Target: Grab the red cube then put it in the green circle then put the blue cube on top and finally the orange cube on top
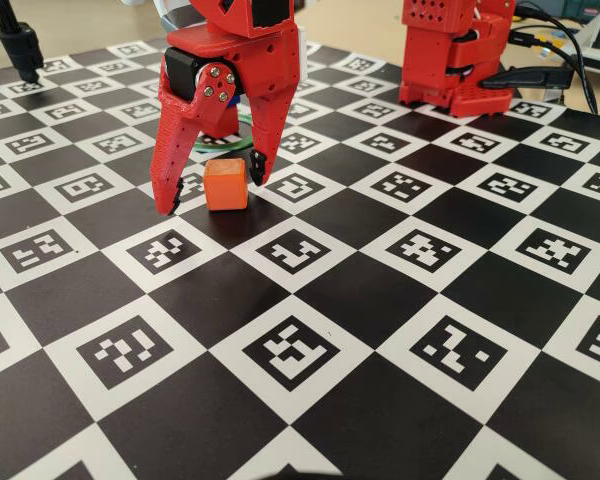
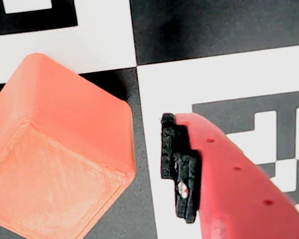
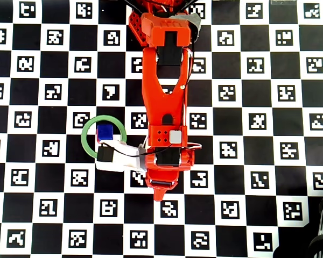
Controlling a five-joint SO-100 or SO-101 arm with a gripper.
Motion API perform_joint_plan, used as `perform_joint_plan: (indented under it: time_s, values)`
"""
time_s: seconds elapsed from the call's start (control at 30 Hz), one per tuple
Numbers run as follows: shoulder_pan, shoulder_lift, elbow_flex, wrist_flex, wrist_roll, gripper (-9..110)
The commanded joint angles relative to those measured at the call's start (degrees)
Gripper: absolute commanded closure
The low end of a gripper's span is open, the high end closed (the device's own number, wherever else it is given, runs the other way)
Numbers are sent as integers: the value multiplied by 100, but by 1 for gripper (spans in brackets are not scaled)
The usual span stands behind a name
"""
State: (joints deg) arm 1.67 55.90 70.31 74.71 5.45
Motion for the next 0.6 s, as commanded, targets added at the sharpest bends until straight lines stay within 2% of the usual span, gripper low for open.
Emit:
perform_joint_plan:
  time_s: [0.0,0.57]
  values:
    - [-26,220,-35,-44,114,56]
    - [-9,237,9,-149,1257,56]
